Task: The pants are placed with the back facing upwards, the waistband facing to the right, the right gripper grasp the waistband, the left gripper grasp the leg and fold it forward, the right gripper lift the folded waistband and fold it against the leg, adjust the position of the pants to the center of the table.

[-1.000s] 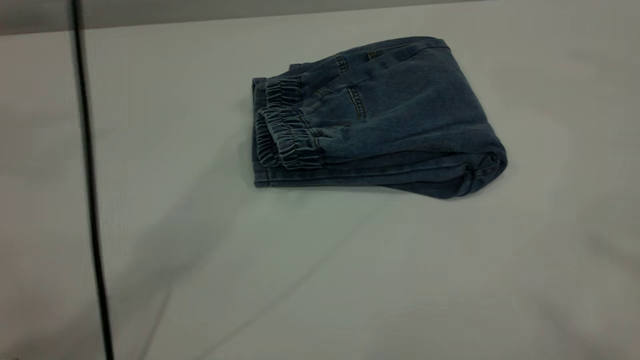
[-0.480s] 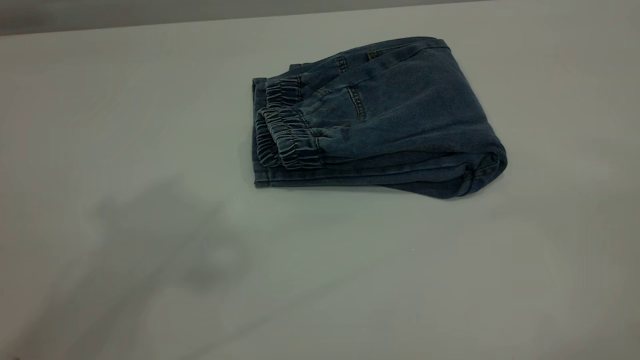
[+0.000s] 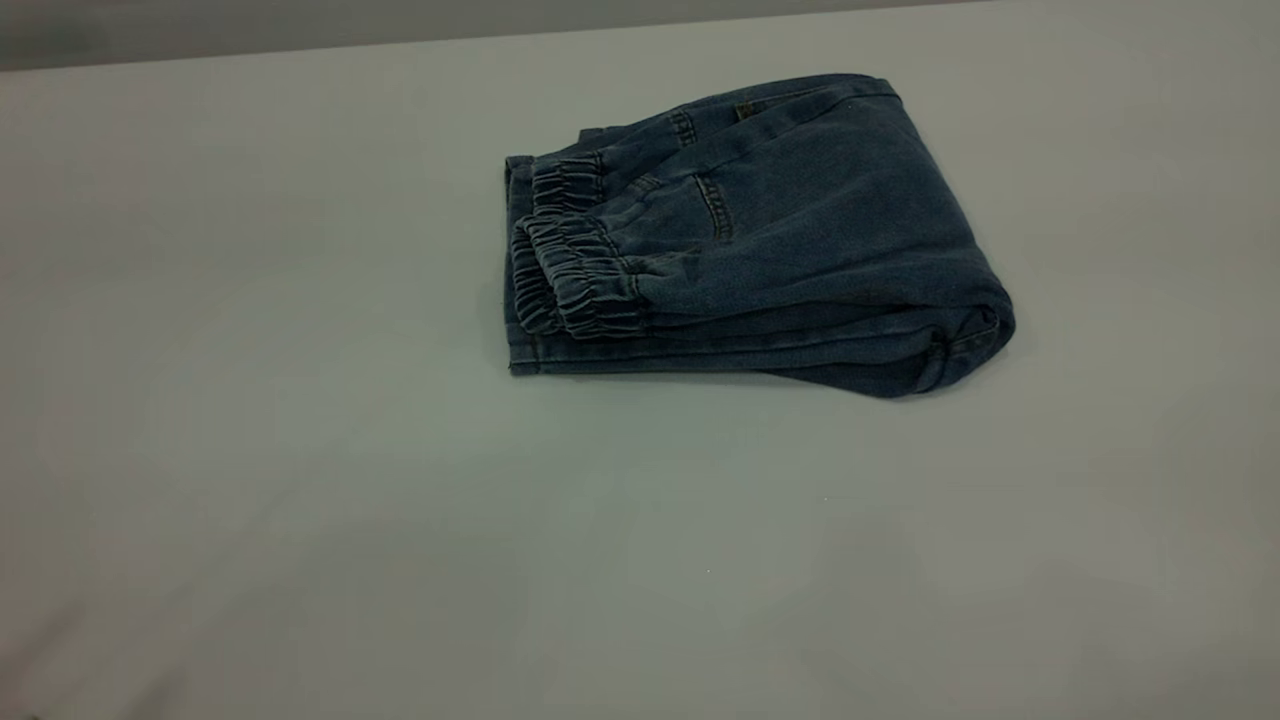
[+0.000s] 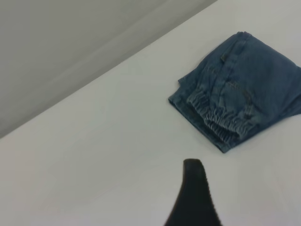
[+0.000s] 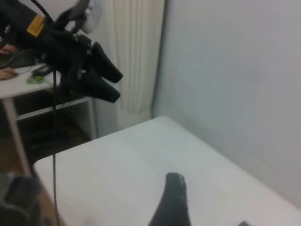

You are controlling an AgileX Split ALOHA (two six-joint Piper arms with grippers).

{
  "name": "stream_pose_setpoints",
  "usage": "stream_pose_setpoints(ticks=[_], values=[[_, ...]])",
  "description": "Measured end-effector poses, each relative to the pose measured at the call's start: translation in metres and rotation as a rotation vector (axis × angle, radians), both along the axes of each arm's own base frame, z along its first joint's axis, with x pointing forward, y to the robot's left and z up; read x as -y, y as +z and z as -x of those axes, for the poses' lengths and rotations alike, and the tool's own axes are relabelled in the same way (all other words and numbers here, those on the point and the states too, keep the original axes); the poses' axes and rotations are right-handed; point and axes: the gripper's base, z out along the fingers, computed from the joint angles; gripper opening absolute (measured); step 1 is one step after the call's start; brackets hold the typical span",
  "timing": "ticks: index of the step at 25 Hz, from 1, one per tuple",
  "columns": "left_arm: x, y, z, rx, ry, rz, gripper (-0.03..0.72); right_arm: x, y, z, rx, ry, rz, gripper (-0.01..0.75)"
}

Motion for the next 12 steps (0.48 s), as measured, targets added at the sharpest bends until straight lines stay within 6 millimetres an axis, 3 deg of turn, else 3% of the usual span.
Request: stream_pose_setpoints(ticks=[5, 12], values=[[-0.022, -0.029, 0.035, 0.025, -0.001, 0.019, 0.505, 0.007, -0.034, 0.019, -0.057, -0.037, 0.004, 0.556], [-0.036, -0.069, 0.058, 0.023, -0.009, 0.028, 0.505, 0.022, -0.115, 0.038, -0.095, -0.138, 0.099, 0.556]])
